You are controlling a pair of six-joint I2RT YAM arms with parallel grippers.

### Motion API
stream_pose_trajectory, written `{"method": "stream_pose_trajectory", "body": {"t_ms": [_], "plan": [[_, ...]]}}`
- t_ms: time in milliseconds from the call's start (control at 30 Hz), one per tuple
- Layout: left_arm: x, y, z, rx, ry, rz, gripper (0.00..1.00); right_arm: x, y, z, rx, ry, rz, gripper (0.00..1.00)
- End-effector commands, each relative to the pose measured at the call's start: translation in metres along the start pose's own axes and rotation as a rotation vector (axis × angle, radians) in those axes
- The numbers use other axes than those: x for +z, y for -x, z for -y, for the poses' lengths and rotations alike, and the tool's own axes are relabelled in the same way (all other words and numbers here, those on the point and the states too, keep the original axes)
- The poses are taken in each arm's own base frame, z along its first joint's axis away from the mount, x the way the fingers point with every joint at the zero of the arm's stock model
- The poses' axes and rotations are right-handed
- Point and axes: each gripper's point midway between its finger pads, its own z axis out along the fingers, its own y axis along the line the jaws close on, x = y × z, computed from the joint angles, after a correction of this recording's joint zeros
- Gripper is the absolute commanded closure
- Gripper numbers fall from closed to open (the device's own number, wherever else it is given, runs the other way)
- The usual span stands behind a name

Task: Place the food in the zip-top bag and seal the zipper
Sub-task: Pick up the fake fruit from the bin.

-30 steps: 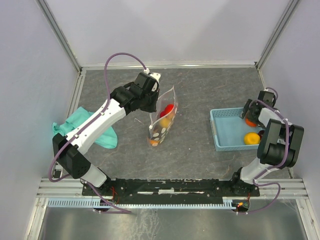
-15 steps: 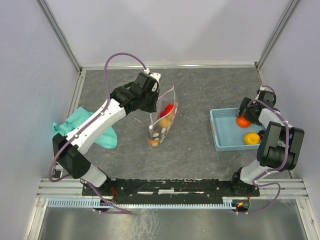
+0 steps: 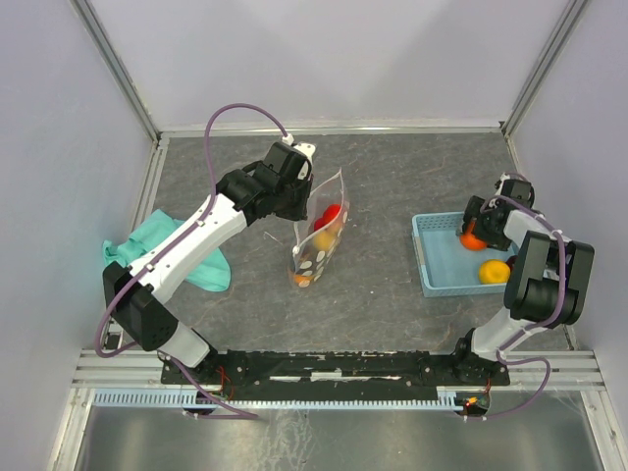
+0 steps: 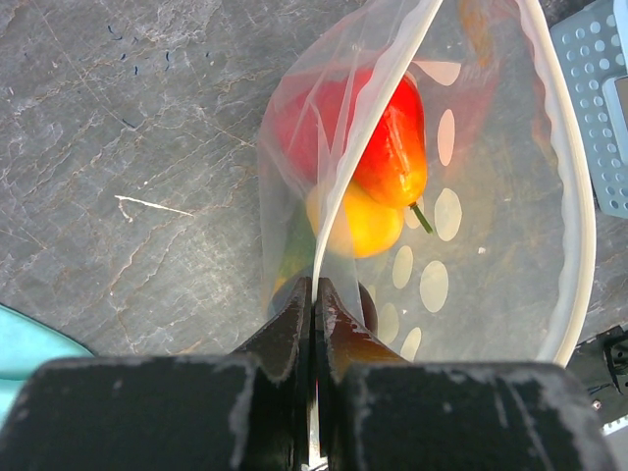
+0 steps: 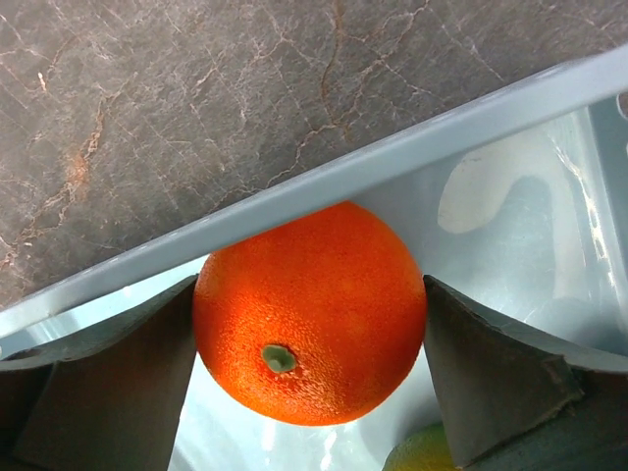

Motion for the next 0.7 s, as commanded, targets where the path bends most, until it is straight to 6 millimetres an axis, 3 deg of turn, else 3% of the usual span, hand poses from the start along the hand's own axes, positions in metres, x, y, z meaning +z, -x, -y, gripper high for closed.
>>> {"method": "stream_pose_trajectory", "body": {"t_ms": [0,333,667], "plan": [[-0.020,0.018,0.009,0.001,-0.052,0.077,0.97,-0.003,0.023,-0.001,-0.015,-0.006,0.052,0.09],[-0.028,0.023,0.015,-0.009,-0.084,0.102,0.97,-0.027,0.016,-0.011,0.023,-0.001,0.071,0.26],[-0.034,0.025,0.013,-0.001,-0.077,0.117,0.97,-0.077,0.004,-0.051,-0.020,0.088,0.110,0.34]]}}
